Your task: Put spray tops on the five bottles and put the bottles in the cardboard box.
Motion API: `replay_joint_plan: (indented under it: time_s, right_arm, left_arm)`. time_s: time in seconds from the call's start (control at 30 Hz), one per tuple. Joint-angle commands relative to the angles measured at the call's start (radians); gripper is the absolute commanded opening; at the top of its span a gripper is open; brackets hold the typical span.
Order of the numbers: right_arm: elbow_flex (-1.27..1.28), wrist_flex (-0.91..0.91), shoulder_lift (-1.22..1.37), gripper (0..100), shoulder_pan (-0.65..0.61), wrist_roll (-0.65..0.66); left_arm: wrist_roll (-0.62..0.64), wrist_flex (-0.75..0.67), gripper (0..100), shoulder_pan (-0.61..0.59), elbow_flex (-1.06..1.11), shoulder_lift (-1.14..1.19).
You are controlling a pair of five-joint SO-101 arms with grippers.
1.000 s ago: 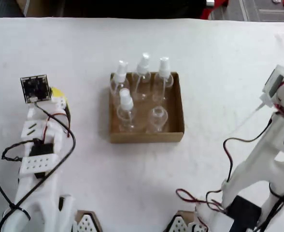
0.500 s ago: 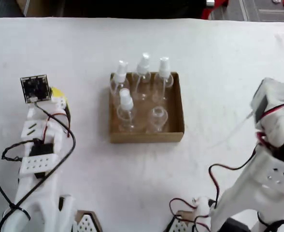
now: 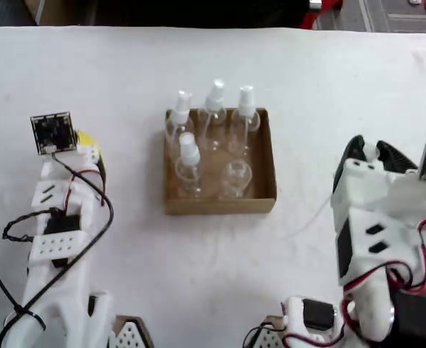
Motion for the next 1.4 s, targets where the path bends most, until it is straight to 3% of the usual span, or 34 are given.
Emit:
replay_joint_plan:
  time_s: [0.0, 0.3, 0.57, 0.83, 1.1, 1.37]
  right_arm:
    - [0.12, -0.09, -0.13, 1.6, -0.041, 0.012]
    - [0.459, -0.367, -0.384, 1.6, -0.143, 0.094]
    - [0.514, -0.493, -0.395, 1.6, -0.156, 0.087]
    - [0.597, -0.808, -0.392, 1.6, -0.268, 0.095]
    - [0.864, -1.204, -0.394, 1.7, -0.277, 0.097]
    - [0.919, -1.247, -0.395, 1.7, -0.283, 0.098]
  left_arm:
    - [-0.009, -0.018, 3, 0.015, -0.012, 0.004]
    - [-0.009, -0.018, 3, 0.015, -0.012, 0.004]
    - [-0.009, -0.021, 3, 0.015, -0.012, 0.004]
    - [-0.009, -0.023, 3, 0.015, -0.012, 0.005]
    - [-0.009, -0.023, 3, 0.015, -0.012, 0.005]
    - [-0.009, -0.023, 3, 0.015, -0.014, 0.005]
